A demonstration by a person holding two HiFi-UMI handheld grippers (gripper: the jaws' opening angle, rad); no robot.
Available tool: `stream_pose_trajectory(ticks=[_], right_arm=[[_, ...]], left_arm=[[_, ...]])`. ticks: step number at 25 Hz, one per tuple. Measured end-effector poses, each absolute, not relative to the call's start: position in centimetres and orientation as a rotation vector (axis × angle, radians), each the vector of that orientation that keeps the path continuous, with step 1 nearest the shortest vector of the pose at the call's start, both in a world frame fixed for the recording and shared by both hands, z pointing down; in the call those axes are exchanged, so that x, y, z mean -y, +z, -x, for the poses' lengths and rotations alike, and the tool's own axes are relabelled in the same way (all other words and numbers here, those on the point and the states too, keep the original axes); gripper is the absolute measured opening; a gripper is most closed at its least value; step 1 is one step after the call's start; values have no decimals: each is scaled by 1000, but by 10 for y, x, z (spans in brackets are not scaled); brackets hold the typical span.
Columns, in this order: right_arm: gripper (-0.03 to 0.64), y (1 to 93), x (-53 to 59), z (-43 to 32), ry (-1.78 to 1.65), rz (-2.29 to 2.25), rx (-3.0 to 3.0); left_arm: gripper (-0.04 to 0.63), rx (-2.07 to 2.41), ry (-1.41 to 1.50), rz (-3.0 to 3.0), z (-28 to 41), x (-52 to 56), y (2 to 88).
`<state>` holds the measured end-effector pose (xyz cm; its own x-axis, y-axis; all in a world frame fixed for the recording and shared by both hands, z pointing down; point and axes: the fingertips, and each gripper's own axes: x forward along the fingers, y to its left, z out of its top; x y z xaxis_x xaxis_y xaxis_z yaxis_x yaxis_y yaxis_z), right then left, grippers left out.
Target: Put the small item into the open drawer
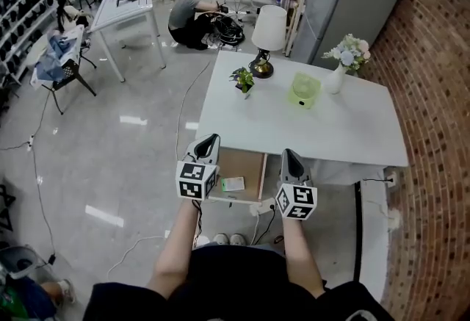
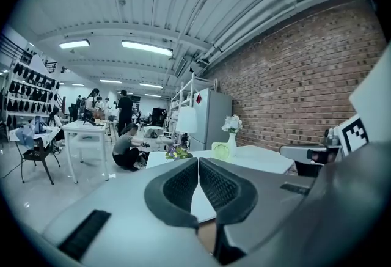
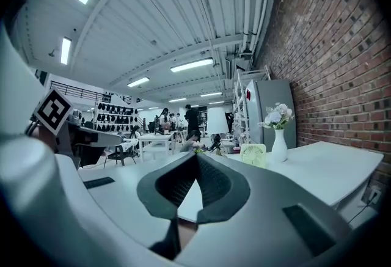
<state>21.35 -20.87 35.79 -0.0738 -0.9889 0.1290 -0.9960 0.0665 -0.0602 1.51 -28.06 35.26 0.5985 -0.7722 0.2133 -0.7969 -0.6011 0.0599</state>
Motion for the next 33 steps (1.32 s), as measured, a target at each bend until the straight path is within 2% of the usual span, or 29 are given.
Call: stream_pose_trajectory(ticks=[33], right_arm=[[-1, 368, 210, -223, 239, -2137, 2209]], left_arm=[[25, 1274, 280, -2674, -24, 290, 366]])
